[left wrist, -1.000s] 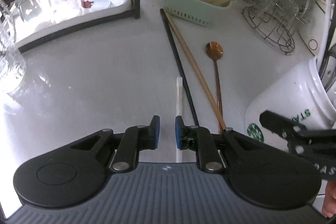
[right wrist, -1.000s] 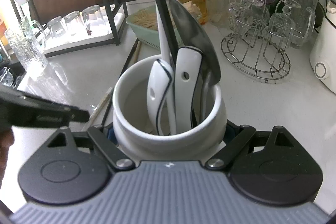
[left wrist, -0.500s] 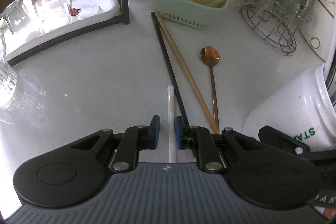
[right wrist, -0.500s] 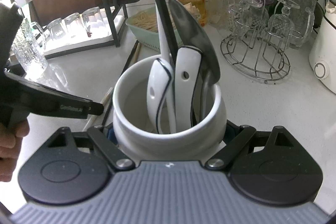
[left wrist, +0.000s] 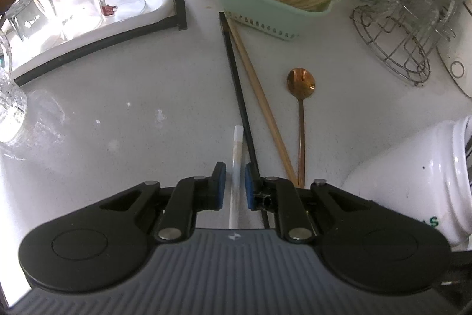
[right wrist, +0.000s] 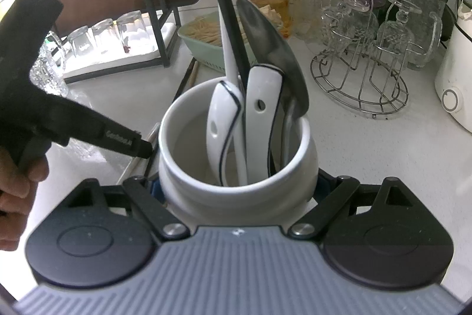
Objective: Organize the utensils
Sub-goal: 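Lift the white chopstick off the counter with the left gripper, then carry the white chopstick over the mug with the left gripper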
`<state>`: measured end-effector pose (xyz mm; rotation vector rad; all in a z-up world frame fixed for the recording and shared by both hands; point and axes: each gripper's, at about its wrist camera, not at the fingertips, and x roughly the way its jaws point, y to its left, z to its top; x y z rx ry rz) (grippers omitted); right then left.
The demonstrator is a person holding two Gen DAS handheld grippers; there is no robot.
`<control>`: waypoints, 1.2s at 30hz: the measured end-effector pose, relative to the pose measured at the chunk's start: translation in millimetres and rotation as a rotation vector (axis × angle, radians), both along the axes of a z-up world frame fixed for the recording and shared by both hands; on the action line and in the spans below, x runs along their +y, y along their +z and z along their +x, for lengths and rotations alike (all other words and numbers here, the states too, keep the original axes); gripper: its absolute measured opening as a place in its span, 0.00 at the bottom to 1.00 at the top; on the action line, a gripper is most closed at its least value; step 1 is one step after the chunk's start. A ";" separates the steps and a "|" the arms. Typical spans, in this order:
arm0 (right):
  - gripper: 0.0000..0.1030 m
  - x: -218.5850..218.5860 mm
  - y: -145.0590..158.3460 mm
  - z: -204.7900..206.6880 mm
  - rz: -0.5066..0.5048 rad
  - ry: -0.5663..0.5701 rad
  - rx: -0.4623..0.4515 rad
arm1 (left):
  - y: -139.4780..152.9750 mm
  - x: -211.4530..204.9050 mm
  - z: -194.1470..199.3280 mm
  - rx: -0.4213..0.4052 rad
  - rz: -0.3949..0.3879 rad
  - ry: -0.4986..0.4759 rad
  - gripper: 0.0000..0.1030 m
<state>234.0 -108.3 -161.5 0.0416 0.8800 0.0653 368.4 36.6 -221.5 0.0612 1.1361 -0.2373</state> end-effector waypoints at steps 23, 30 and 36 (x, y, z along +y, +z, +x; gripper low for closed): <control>0.90 0.3 -0.5 0.3 0.002 0.004 0.003 | 86.2 22.0 -41.8 -0.158 -0.147 -0.033 0.07; 0.90 0.8 0.6 1.5 0.001 0.005 0.010 | 124.8 26.7 -72.3 -0.218 -0.234 -0.084 0.07; 0.89 2.5 0.6 1.6 -0.002 -0.007 0.009 | 152.9 32.1 -95.6 -0.293 -0.295 -0.125 0.07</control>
